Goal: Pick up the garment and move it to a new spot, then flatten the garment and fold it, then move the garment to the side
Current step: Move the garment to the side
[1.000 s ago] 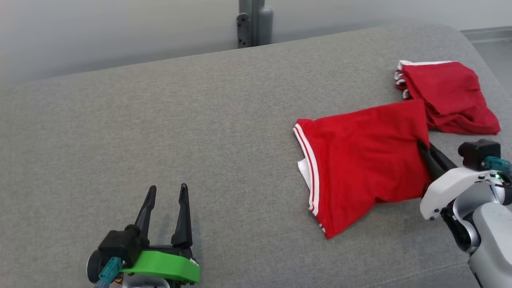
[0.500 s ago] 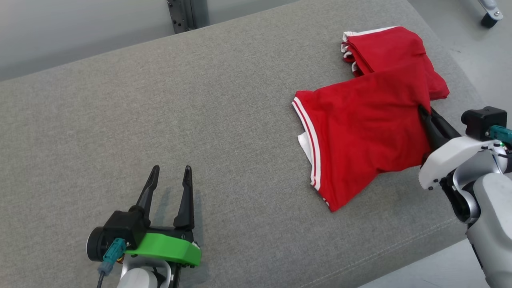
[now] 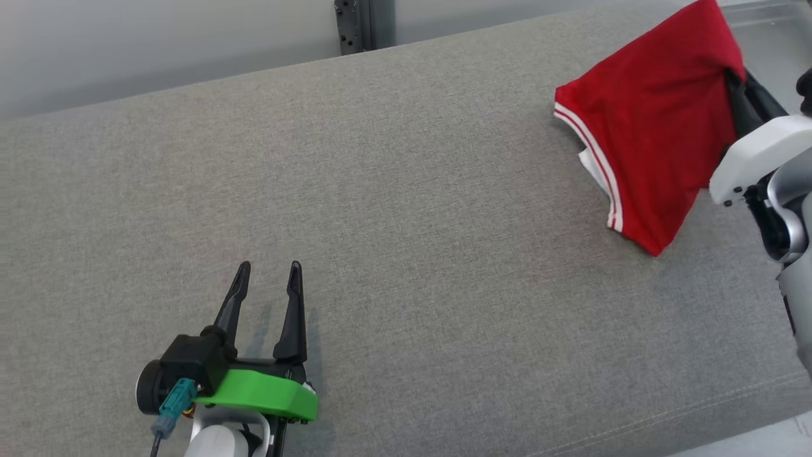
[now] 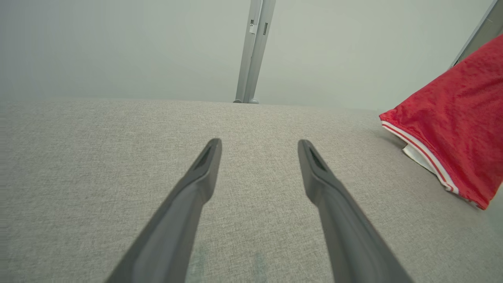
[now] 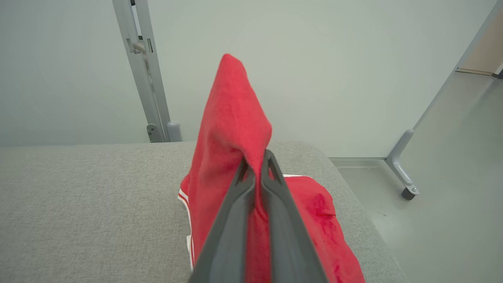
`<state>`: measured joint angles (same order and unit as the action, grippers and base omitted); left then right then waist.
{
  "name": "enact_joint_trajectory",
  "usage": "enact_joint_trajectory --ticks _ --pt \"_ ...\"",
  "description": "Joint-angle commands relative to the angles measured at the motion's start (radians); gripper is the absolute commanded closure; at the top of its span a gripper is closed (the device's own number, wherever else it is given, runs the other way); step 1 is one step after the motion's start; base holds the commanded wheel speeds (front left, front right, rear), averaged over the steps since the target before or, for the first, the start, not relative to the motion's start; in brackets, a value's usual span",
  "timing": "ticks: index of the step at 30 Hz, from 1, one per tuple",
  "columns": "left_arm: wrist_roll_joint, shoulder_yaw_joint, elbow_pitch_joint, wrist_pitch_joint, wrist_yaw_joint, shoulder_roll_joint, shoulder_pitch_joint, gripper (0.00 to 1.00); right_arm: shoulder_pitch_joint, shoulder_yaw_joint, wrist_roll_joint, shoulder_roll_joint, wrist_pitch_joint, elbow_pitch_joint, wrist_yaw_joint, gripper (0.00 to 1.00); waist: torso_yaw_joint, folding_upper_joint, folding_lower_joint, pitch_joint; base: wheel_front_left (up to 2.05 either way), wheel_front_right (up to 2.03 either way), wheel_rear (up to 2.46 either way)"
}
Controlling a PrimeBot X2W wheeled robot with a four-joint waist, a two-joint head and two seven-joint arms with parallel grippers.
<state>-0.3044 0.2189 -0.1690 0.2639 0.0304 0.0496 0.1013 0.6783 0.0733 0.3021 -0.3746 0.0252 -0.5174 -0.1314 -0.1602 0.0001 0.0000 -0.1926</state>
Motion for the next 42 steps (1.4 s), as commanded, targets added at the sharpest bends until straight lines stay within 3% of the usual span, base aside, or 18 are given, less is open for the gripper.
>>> enact_joint_trajectory --ticks 1,15,27,28,29,30,36,42 --pt "-0.002 0.000 0.003 0.000 -0.005 0.003 -0.004 0.00 0.022 -0.013 -0.011 -0.014 -0.001 -0.013 0.002 1.00 0.023 -0.0001 0.0000 -0.004 0.00 0.00 0.00" --pt "0.038 0.008 0.007 0.000 0.011 0.004 0.039 0.00 0.149 -0.142 -0.117 -0.153 -0.027 -0.194 0.002 1.00 0.079 -0.0001 0.0000 -0.120 0.00 0.00 0.00" --pt "0.082 0.037 0.017 -0.002 0.016 0.025 0.096 0.00 0.246 -0.327 -0.296 -0.204 -0.076 -0.403 0.002 1.00 0.139 -0.0001 0.0000 -0.236 0.00 0.00 0.00" --pt "0.084 0.039 0.018 -0.003 0.016 0.026 0.099 0.00 0.250 -0.345 -0.318 -0.204 -0.083 -0.415 0.002 0.78 0.141 -0.0001 0.0000 -0.242 0.00 0.00 0.00" --pt "0.085 0.041 0.019 -0.003 0.014 0.027 0.101 0.00 0.251 -0.361 -0.345 -0.202 -0.092 -0.423 0.002 0.23 0.142 -0.0001 0.0000 -0.246 0.00 0.00 0.00" --pt "0.086 0.042 0.020 -0.003 0.013 0.027 0.103 0.00 0.253 -0.379 -0.365 -0.199 -0.106 -0.427 0.002 0.00 0.143 -0.0001 0.0000 -0.248 0.00 0.00 0.00" --pt "0.085 0.044 0.018 -0.003 0.002 0.032 0.100 0.00 0.254 -0.480 -0.472 -0.146 -0.150 -0.440 0.002 0.00 0.134 -0.0001 0.0000 -0.245 0.00 0.00 0.00" --pt "0.079 0.043 0.016 -0.005 -0.006 0.039 0.093 0.00 0.272 -0.462 -0.501 -0.084 -0.209 -0.445 0.002 0.00 0.107 -0.0001 0.0000 -0.224 0.00 0.00 0.00"
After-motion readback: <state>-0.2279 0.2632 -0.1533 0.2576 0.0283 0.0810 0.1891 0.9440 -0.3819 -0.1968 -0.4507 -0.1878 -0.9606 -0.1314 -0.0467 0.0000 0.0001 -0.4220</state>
